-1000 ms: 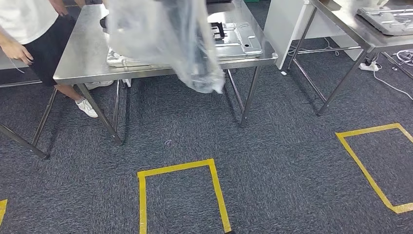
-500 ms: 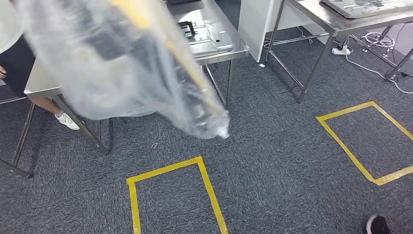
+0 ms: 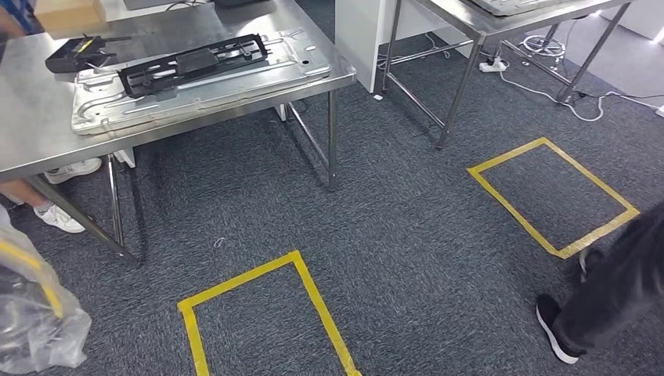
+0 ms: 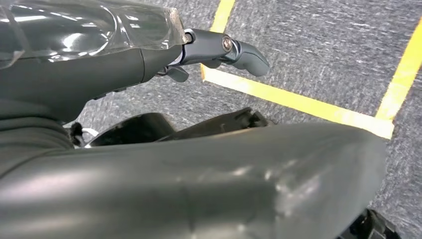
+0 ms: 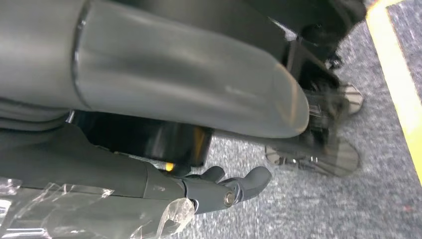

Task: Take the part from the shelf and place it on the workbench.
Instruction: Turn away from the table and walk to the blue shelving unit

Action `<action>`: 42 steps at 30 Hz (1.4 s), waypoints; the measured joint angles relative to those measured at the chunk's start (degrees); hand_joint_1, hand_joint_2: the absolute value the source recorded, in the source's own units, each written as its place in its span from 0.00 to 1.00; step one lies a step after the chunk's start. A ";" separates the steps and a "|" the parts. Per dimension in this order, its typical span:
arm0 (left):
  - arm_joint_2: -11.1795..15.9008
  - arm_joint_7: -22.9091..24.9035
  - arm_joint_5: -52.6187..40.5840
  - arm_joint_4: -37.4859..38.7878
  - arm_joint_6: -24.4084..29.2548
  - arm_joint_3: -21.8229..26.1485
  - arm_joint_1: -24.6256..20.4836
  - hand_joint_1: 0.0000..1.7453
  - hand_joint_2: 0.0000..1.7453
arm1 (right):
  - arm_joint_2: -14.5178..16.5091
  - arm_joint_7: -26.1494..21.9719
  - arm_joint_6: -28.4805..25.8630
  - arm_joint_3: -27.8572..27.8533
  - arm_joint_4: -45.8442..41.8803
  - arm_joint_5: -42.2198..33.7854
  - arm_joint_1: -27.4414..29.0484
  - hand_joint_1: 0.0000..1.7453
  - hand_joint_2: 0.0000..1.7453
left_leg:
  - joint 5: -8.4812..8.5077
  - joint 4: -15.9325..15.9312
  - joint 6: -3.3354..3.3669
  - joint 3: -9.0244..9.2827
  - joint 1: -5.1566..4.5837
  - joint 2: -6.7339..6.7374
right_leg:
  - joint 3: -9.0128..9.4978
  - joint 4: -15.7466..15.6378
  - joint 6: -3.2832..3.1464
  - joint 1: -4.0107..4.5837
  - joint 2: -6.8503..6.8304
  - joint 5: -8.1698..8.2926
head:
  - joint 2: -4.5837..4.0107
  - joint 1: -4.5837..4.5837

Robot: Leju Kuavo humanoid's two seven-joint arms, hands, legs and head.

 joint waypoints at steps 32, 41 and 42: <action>-0.66 0.09 6.34 0.33 -3.39 0.60 0.29 0.00 0.00 | -2.02 4.40 -2.91 3.68 -0.02 2.08 -0.45 0.00 0.00 | -0.10 0.33 0.50 -0.10 0.20 1.34 | -2.79 4.94 0.40 -0.20 -1.75 -2.15 | 0.00 0.08; -1.70 0.17 4.88 0.47 -3.98 0.44 0.30 0.00 0.00 | -2.70 -2.01 -5.79 4.20 -0.33 1.09 -0.63 0.00 0.00 | -0.91 0.64 -0.66 0.36 -0.05 6.08 | 0.53 0.67 1.61 -1.20 -7.56 0.04 | 0.00 0.29; -1.70 0.35 5.02 0.49 -3.91 0.44 0.29 0.00 0.00 | -2.69 -2.11 -6.06 4.38 -0.40 1.26 -0.68 0.00 0.00 | -1.02 0.67 -0.98 0.46 -0.20 6.53 | 0.84 -0.19 1.20 -1.03 -7.65 0.06 | 0.00 0.23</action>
